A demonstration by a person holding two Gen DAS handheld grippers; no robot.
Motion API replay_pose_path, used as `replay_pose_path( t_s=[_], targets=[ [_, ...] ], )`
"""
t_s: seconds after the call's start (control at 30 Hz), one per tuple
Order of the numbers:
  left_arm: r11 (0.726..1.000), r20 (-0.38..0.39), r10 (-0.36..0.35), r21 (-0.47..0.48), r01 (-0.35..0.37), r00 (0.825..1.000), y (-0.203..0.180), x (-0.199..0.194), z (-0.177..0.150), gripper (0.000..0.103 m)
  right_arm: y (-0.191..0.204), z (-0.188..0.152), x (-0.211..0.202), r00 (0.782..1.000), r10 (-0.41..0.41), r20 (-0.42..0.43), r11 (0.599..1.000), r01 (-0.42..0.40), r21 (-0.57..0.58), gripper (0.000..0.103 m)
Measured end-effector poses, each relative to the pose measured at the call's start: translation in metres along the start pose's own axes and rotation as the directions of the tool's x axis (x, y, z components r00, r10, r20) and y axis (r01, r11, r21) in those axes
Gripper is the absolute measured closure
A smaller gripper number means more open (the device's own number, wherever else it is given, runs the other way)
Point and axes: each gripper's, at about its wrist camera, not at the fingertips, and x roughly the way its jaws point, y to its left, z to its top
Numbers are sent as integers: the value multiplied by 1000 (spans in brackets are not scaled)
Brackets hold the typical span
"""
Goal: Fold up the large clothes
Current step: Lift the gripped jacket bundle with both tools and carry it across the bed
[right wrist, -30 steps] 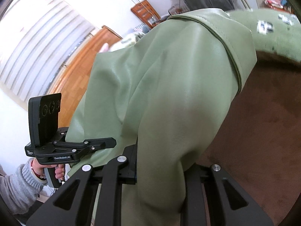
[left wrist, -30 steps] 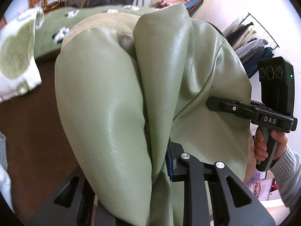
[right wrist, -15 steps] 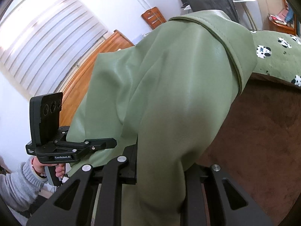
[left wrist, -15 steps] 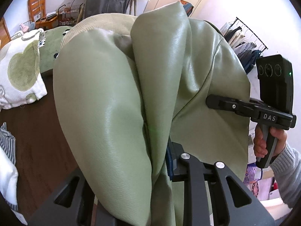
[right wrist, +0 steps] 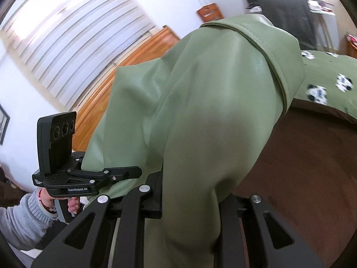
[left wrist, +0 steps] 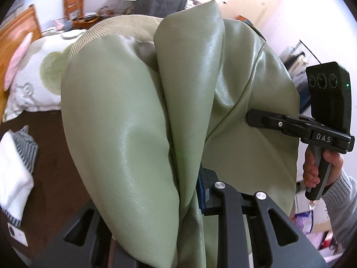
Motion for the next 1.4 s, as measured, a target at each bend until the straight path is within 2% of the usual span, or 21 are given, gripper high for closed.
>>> replay_pose_path(
  t_s=[0.17,0.33,0.57,0.8,1.07,1.27,1.4],
  targets=[
    [993,48,58,-104,-53,997,43,-27,-16,78,33,29,49,996,68,-53,996,-72,-59,84],
    [970,70,118,-220,-100,991,103,-52,-41,78,76,51,115,984,127,-126,983,-142,-120,84],
    [935,67,203,-311,-173,977,200,-88,-66,78,141,71,213,960,198,-198,960,-231,-157,84],
    [907,55,256,-359,-220,965,302,-127,-66,78,211,101,313,934,260,-246,938,-304,-165,84],
    [854,76,330,-449,-263,941,375,-157,-80,78,290,130,411,899,300,-318,897,-380,-228,84],
    [810,74,363,-518,-275,929,418,-166,-97,78,326,135,465,876,306,-372,873,-414,-257,84],
    [795,65,370,-538,-280,927,435,-167,-108,78,333,133,492,868,306,-390,867,-423,-263,84]
  ],
)
